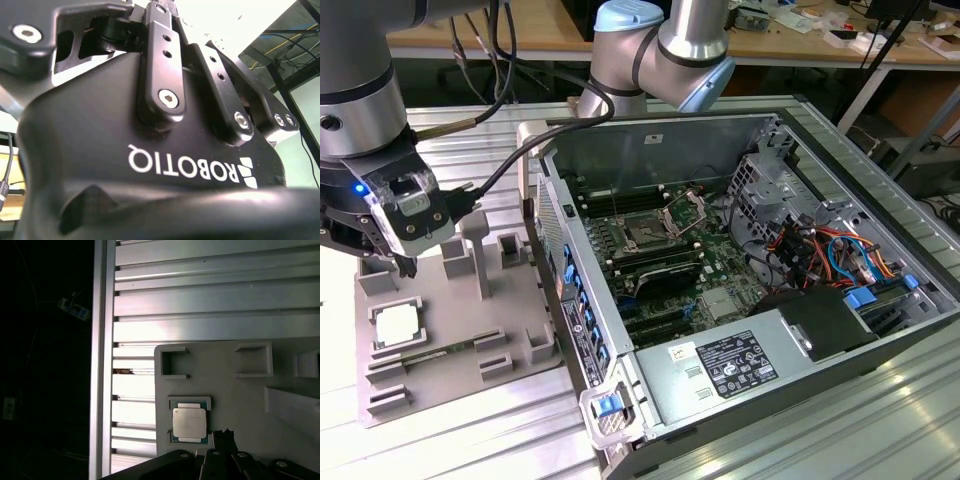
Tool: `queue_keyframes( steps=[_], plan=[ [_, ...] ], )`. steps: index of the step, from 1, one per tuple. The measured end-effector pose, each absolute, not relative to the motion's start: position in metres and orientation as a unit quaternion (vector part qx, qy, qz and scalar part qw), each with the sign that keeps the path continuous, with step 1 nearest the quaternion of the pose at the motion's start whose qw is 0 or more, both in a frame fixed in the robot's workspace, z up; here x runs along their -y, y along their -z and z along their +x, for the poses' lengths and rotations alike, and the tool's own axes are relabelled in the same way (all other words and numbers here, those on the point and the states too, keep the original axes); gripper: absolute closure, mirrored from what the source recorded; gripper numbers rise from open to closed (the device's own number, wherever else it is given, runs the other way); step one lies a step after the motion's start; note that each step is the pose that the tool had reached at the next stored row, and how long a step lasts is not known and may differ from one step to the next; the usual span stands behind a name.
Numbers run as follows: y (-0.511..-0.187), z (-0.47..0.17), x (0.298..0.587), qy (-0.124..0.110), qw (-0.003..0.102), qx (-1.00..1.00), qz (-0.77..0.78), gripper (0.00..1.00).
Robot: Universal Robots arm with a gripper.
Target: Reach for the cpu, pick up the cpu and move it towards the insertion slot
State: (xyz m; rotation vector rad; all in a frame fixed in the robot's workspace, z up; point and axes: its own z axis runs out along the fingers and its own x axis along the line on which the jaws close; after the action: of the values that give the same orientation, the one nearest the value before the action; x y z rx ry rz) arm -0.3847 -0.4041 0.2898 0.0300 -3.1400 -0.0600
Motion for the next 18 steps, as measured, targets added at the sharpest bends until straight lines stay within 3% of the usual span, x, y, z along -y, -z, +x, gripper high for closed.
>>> queue_keyframes(
  steps=[18],
  plan=[
    [-0.278,-0.385,0.404,0.019,0.000,1.000,0.010,0.89]
  ],
)
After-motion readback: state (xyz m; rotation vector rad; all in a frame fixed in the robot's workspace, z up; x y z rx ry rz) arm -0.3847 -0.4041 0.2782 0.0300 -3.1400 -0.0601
